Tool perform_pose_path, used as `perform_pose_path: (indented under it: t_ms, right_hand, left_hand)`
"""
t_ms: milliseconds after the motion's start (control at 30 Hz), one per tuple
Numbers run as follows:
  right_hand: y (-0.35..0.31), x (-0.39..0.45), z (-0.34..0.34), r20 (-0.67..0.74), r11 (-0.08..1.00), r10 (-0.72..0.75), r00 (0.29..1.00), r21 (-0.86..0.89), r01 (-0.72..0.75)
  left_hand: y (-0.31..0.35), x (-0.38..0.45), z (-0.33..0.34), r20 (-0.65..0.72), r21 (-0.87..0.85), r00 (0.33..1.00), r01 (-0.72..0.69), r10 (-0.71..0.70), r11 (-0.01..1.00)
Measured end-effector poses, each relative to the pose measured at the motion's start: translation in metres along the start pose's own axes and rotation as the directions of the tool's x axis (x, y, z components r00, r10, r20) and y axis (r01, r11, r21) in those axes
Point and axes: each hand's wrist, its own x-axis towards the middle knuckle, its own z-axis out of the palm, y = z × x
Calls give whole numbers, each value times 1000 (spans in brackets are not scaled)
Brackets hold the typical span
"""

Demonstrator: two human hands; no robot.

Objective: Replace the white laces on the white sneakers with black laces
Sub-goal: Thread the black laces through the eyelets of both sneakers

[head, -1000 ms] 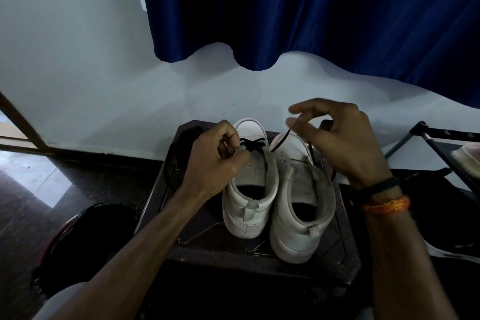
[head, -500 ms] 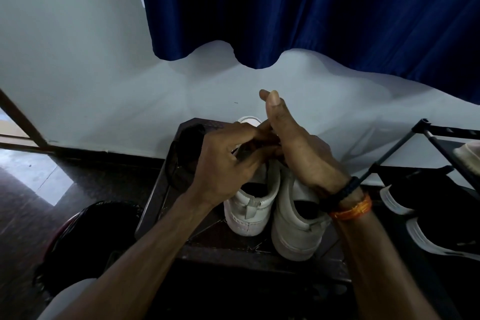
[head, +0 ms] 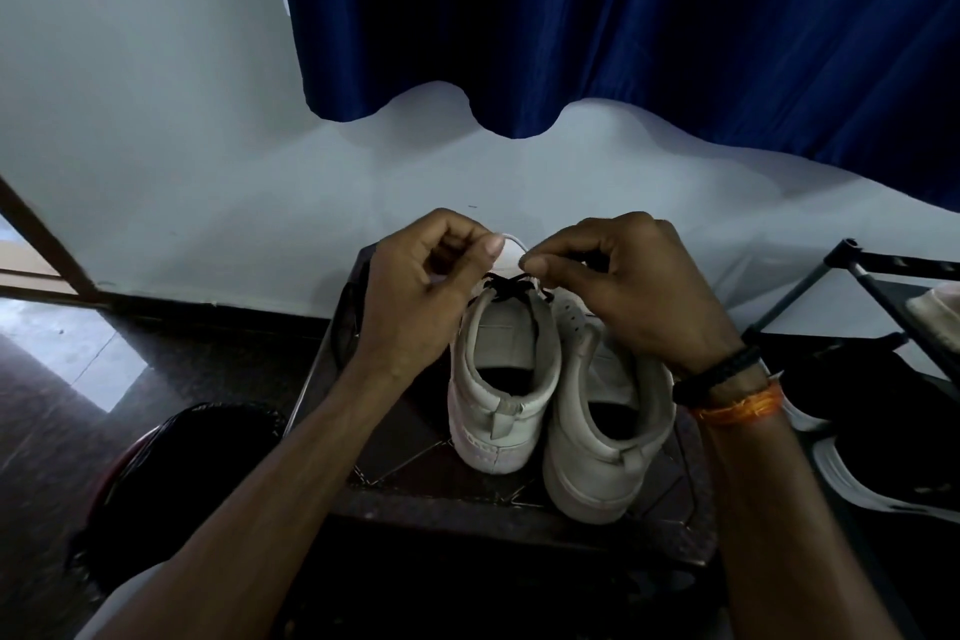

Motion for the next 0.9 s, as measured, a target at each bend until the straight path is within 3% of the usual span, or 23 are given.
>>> perform_pose_path:
  t_ms: [100,200,267,333,533,700,900]
  right_hand:
    - [5,2,-1,-52,998,31,998,-50,-34]
    - [5,2,4,-202,992,31,979,-117,-55]
    - [4,2,8,-258,994,59,964,-77,-81]
    - [1,3,13,-221,996,88,971,-4,-91]
    - [-7,-1,22,32,993,117,993,29,-118]
    - [-8,-1,31,-5,985,166,986,-41,-166]
    - [-3,-2,39,-51,978,186,981,101,-181]
  left_hand:
    - [-1,1,-6,60,132,995,77,-86,988]
    - [-3,-1,-14,203,243,964,122,-173,962]
    - [-6,-1,-19,277,243,942,123,-191,962]
    - [-5,-2,-24,307,236,931,129,-200,963]
    - [2,-4,-29,275,206,926,207,-260,956]
    - [7,-6,-27,213,138,926,288,-313,948]
    - [14,-6,-27,182,133,916,338,-358,932]
